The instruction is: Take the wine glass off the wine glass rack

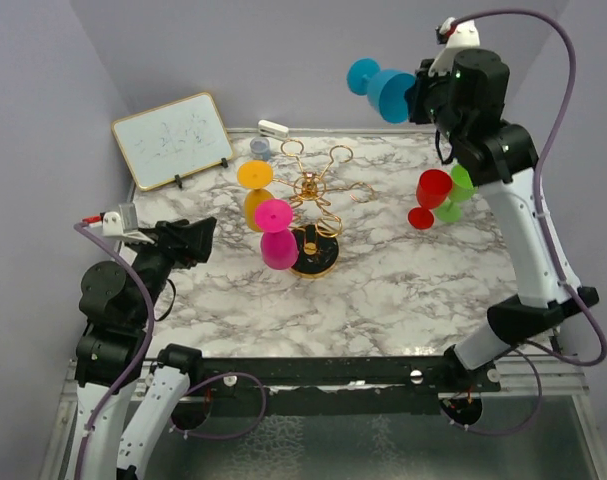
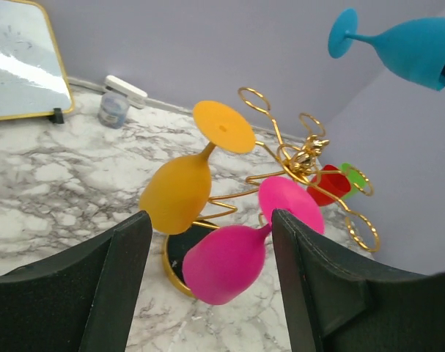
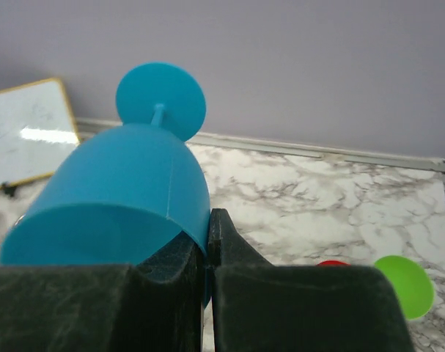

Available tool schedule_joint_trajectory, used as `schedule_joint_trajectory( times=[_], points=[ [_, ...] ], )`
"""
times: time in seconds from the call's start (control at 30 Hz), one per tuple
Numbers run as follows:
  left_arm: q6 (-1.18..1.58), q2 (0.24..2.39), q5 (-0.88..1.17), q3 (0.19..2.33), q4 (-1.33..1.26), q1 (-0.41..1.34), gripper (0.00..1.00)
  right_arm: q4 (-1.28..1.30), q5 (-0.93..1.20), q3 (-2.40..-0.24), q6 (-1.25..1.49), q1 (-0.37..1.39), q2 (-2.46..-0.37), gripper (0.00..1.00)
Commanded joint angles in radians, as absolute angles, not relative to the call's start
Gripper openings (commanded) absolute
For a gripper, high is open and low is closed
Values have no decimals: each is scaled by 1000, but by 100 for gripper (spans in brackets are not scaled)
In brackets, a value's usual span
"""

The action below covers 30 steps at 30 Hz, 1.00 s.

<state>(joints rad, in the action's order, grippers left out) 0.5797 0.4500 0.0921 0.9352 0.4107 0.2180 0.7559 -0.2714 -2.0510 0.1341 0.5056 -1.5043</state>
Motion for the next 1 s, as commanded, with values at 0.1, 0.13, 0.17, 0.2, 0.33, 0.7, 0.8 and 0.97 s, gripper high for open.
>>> schedule_joint_trajectory(
  times=[0.1, 0.13, 0.17, 0.2, 0.33, 0.7, 0.8, 0.97],
  points=[
    [512, 357, -61, 809, 476, 220, 67, 868, 34, -2286, 330, 60, -1809, 1],
    [505, 350, -67, 791, 474, 221, 67, 878, 32, -2309, 336, 26, -1842, 1],
    [499, 345, -74, 771, 472, 221, 66, 887, 20, -2322, 341, -2, -1869, 1],
    [494, 339, -82, 754, 470, 221, 66, 893, 12, -2324, 350, -28, -1890, 1],
    [486, 329, -92, 692, 446, 221, 66, 888, -3, -2228, 367, -129, -1906, 1],
    [476, 429, -93, 712, 501, 221, 64, 903, -123, -2015, 370, -288, -1883, 1],
    [471, 421, -104, 713, 508, 221, 63, 918, -136, -1999, 382, -335, -1878, 1],
    [459, 418, -123, 719, 516, 222, 60, 977, -184, -2019, 391, -366, -1893, 1]
  ],
)
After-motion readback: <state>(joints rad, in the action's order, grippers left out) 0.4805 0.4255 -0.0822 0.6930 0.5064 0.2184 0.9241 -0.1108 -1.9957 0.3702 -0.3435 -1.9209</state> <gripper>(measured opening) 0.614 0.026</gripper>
